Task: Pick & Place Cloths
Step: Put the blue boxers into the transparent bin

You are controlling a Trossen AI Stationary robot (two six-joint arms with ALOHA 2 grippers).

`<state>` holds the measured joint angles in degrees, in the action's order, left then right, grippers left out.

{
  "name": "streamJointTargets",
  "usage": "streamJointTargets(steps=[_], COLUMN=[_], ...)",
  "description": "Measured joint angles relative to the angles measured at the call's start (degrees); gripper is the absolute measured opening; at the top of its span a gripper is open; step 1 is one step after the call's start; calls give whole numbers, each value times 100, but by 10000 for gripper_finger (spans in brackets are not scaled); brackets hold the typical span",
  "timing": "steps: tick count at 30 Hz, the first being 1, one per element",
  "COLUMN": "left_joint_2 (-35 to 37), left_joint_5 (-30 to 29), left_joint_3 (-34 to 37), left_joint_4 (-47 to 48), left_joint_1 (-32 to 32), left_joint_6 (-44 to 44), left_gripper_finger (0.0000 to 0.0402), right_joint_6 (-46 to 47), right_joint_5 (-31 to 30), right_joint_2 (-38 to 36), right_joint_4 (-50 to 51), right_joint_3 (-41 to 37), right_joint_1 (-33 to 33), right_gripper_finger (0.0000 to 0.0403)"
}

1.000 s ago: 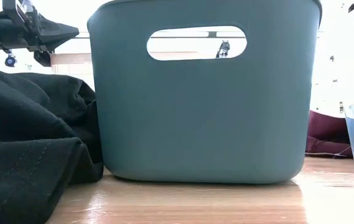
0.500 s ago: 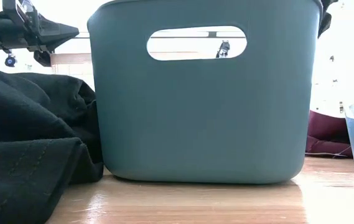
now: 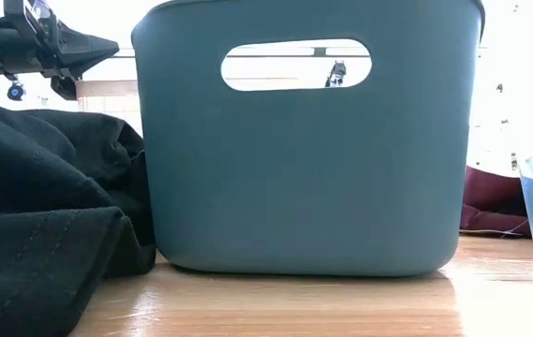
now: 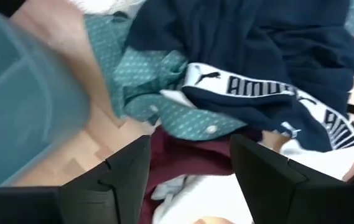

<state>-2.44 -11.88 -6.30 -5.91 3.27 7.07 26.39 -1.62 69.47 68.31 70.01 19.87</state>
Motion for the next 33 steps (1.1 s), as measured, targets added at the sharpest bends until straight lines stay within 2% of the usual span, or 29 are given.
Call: streamJointTargets(steps=[11,23,28,33], left_joint_2=[-2,-1,0,-1], left_joint_5=[-2,-2,0,-1], left_joint_3=[2,2,0,2], left_joint_4=[0,0,0,0], left_joint_1=[0,-1,-2,-1], left_joint_6=[0,0,0,1], left_gripper_finger=[23,23,23,23], right_joint_6=[-102,-453,-794,-971], right_joint_5=[4,-32,40,442], right_joint_2=[387,1676,2155,2242], right_joint_4=[-625,-1117,-1167,-1175], right_joint_3=[-788,-1401,-1396,-1223], right_joint_1=[1068,1822,1858,1856], right_gripper_finger=[240,269,237,158])
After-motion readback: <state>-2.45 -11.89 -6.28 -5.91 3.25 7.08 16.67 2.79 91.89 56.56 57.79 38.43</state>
